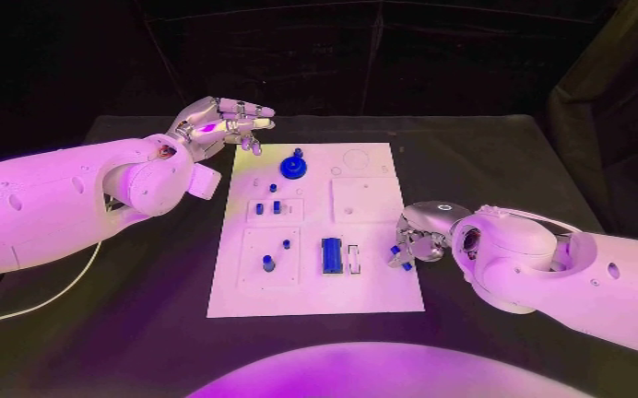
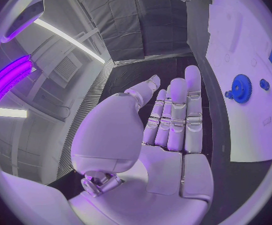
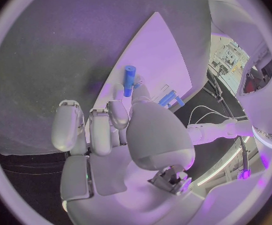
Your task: Assemble the parts on the task board
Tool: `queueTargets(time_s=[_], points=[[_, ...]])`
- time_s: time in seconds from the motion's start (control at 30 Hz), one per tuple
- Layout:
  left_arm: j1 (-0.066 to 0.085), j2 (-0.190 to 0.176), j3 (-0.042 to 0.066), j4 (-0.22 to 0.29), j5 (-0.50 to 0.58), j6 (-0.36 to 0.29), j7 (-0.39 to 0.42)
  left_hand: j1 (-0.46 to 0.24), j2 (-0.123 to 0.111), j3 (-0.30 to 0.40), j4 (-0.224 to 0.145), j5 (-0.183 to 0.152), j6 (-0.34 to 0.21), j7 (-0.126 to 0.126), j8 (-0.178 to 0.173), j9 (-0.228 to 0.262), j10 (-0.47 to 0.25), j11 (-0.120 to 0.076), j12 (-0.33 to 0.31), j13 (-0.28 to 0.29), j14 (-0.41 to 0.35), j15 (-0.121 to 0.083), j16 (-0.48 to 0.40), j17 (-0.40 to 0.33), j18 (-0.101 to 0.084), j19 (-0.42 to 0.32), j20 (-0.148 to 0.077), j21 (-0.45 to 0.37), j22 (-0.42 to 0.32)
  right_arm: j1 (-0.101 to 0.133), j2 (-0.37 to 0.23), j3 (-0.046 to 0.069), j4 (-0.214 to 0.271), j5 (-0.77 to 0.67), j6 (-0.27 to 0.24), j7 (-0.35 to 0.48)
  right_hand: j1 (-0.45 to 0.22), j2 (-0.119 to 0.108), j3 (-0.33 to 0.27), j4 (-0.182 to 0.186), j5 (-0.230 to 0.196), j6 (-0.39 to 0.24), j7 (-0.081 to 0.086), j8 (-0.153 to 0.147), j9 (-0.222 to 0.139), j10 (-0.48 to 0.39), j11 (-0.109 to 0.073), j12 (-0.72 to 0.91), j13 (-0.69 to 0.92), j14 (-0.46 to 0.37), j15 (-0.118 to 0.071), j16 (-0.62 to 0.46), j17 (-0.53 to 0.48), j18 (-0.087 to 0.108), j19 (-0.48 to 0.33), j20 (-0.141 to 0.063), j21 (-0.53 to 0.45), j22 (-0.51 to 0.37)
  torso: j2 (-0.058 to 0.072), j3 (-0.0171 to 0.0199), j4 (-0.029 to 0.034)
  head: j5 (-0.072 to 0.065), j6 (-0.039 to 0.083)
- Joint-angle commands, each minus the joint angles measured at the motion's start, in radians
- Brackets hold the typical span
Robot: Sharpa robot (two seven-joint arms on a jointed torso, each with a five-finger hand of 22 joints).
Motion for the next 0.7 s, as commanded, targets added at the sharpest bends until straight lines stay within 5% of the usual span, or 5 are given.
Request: queueTargets(time_s=[0.03, 0.23, 0.33, 0.47, 0.7], points=[[0.002, -0.001, 0.001, 0.003, 0.003, 0.010, 0.004, -0.001, 0.009, -0.007, -0.001, -0.001, -0.001, 0.003, 0.005, 0.000, -0.009, 0.001, 0.003, -0.001, -0.004, 0.000, -0.002, -0.001, 0.014, -0.003, 0.002, -0.007, -0.001, -0.017, 0.008, -0.009, -0.007, -0.075, 0.082, -0.016, 0.041, 0.013, 0.014, -0.031, -0.037, 0.006, 0.000, -0.009, -0.404, -0.008, -0.003, -0.008, -0.003, 0.058, -0.006, -0.006, 0.050, 0.012, -0.008, 0.000, -0.005, -0.003, 0.000, 0.0009, 0.0006, 0.000, 0.000], [0.002, -0.003, 0.001, 0.003, 0.003, 0.010, 0.003, -0.001, 0.009, -0.007, -0.001, -0.001, -0.001, 0.003, 0.005, 0.000, -0.009, 0.001, 0.003, -0.001, -0.004, 0.000, -0.002, -0.001, 0.014, -0.003, 0.002, -0.007, -0.001, -0.022, 0.011, -0.009, -0.005, -0.091, 0.086, -0.018, 0.088, 0.035, 0.036, -0.072, -0.065, 0.006, 0.000, -0.017, -0.400, -0.012, -0.003, -0.014, -0.006, 0.058, -0.006, -0.008, 0.050, 0.013, -0.008, -0.001, -0.008, -0.004, -0.001, 0.0010, 0.0003, 0.001, -0.002], [0.002, -0.003, 0.001, 0.003, 0.003, 0.010, 0.003, -0.001, 0.009, -0.007, -0.001, -0.001, -0.001, 0.003, 0.005, 0.000, -0.009, 0.001, 0.003, -0.001, -0.004, 0.000, -0.002, -0.001, 0.014, -0.003, 0.002, -0.007, -0.001, -0.023, 0.009, -0.008, -0.001, -0.077, 0.067, -0.020, 0.095, 0.049, 0.045, -0.086, 0.002, 0.007, 0.001, -0.028, -0.400, -0.013, -0.003, -0.017, -0.008, 0.059, -0.006, -0.008, 0.051, 0.013, -0.006, -0.001, -0.008, -0.003, 0.000, 0.0011, -0.0014, 0.002, 0.000], [0.001, -0.003, 0.001, 0.002, 0.003, 0.011, 0.002, -0.001, 0.009, -0.007, -0.001, -0.001, -0.001, 0.003, 0.005, 0.000, -0.009, 0.001, 0.003, -0.001, -0.004, 0.000, -0.002, -0.001, 0.014, -0.003, 0.002, -0.007, -0.001, -0.024, -0.003, -0.008, 0.014, 0.007, 0.010, -0.020, 0.103, 0.082, 0.068, -0.096, 0.042, 0.005, -0.001, -0.043, -0.405, -0.013, -0.005, -0.017, -0.008, 0.060, -0.007, -0.007, 0.053, 0.012, -0.004, -0.002, -0.007, 0.000, -0.001, 0.0010, -0.0013, 0.001, -0.001], [0.001, -0.001, 0.001, 0.000, 0.003, 0.012, -0.001, 0.000, 0.009, -0.008, -0.001, -0.001, -0.002, 0.003, 0.005, 0.000, -0.010, 0.001, 0.004, -0.002, -0.004, 0.000, -0.002, -0.002, 0.014, -0.003, 0.002, -0.008, -0.002, -0.024, -0.030, -0.008, 0.046, 0.210, -0.106, 0.000, 0.126, 0.121, 0.141, -0.137, 0.024, 0.009, -0.001, -0.067, -0.417, -0.017, -0.007, -0.022, -0.009, 0.060, -0.010, -0.008, 0.054, 0.011, 0.000, -0.005, -0.005, 0.005, -0.001, 0.0000, 0.0010, -0.001, 0.001]])
